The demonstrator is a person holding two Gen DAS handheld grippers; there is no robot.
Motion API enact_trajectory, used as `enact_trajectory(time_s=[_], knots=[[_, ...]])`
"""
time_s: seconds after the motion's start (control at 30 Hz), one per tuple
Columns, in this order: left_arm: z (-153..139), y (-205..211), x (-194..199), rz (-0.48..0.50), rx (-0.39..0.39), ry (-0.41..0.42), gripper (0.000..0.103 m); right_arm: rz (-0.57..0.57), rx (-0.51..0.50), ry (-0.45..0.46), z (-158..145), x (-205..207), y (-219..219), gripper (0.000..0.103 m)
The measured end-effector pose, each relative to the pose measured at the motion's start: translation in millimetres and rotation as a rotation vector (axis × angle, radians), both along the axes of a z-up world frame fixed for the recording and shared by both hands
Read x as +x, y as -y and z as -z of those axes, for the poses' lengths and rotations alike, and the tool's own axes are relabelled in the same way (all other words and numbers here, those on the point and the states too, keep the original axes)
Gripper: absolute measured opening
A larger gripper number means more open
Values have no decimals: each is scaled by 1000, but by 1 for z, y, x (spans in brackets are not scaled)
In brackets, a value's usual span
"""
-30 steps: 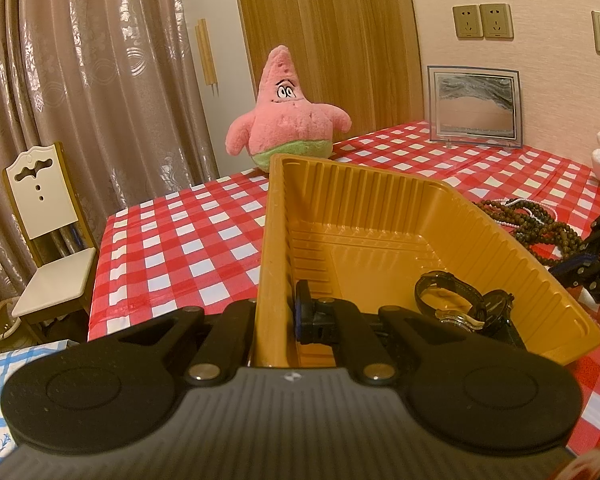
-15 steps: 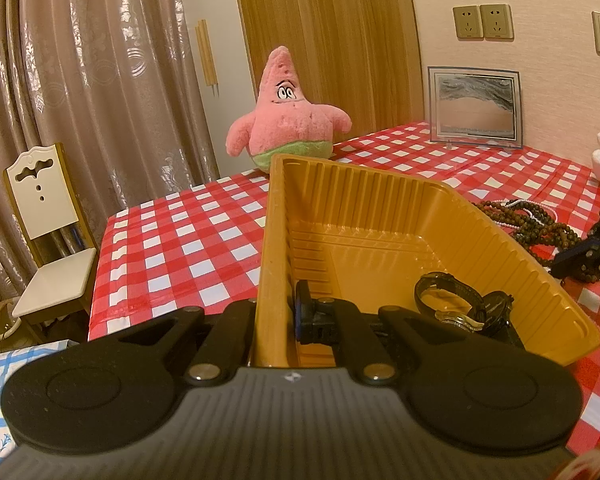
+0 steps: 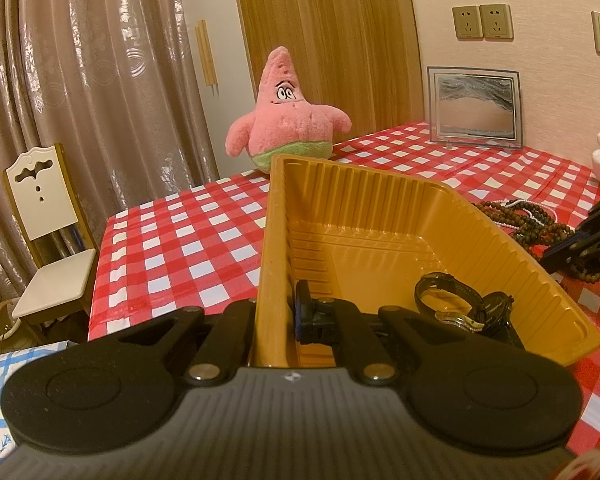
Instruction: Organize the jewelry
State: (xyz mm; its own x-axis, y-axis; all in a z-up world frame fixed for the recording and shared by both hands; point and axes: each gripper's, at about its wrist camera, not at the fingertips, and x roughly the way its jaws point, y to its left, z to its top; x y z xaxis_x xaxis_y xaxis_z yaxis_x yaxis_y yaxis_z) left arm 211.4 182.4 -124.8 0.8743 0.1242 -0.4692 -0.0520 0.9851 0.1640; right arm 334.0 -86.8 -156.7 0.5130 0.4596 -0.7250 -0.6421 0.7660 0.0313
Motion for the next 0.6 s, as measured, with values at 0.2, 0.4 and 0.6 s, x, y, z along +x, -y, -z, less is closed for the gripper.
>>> enact_trajectory(time_s=[0.2, 0.4, 0.6], knots=[[-1, 1, 0, 0, 1, 0, 4, 35, -43, -22, 12, 11, -11, 6], [-2, 0, 0, 1, 0, -1, 4, 89, 71, -46, 4, 16, 5, 5], [-2, 0, 2, 2, 2, -2, 4, 128, 264, -82, -35, 13, 34, 5]])
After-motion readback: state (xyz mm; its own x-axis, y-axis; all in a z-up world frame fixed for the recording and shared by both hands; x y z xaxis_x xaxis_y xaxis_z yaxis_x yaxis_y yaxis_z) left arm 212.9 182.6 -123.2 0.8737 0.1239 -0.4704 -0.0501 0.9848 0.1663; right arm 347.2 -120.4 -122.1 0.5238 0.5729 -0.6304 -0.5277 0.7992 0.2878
